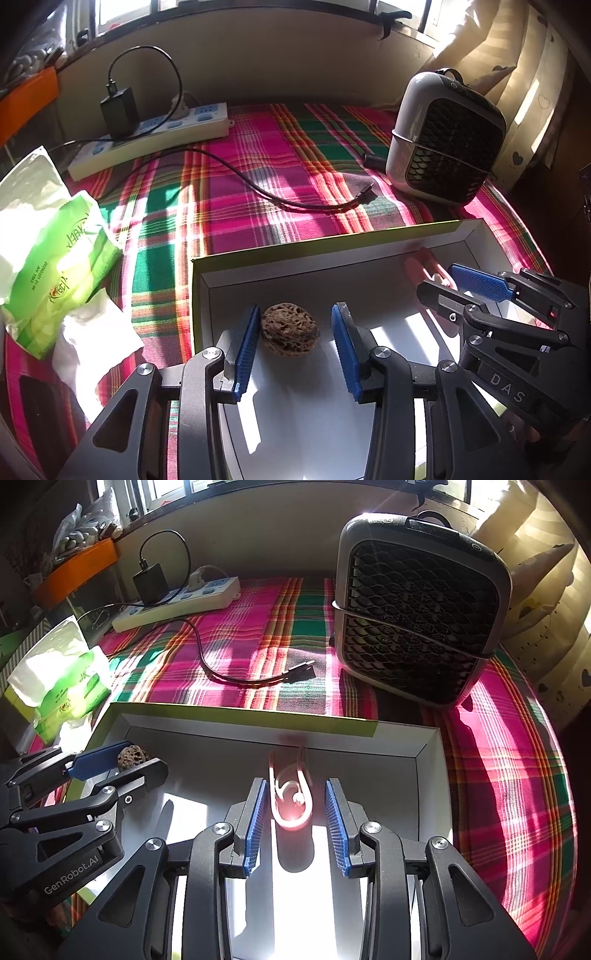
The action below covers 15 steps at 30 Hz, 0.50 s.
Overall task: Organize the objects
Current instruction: 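Lower the walnut and open the left tool while the right tool releases the ear hook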
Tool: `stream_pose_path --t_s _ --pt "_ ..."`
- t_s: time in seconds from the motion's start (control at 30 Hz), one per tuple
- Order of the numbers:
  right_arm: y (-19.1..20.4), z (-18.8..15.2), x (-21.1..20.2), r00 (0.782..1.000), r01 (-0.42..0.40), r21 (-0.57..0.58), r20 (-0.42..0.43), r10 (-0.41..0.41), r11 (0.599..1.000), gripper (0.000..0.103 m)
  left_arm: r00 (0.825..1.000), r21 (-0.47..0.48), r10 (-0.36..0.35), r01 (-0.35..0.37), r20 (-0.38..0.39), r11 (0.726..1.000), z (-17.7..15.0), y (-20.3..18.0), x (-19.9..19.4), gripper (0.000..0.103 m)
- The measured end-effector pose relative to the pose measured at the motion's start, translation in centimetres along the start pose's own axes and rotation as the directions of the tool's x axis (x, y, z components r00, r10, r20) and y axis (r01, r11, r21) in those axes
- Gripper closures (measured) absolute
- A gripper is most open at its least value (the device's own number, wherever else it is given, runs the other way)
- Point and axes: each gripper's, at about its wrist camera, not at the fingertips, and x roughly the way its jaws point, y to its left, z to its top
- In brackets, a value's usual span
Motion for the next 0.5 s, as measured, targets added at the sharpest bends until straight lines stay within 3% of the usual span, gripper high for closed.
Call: stream_pose_path --t_s 0.23,0.5 --pt "-0.2 -0.4 -0.7 1.0 -0.012 0.013 0.013 0.012 1.0 0.059 1.0 -0.018 0.019 -0.019 0.018 1.0 -0.3 0.2 -1.0 0.059" --pt "0.0 -0.9 -2.1 0.999 -0.009 0.014 0.037 0.009 1.0 0.058 0.999 -0.022 0.025 -0.024 0.037 0.999 -0.9 0.0 -2.5 0.058"
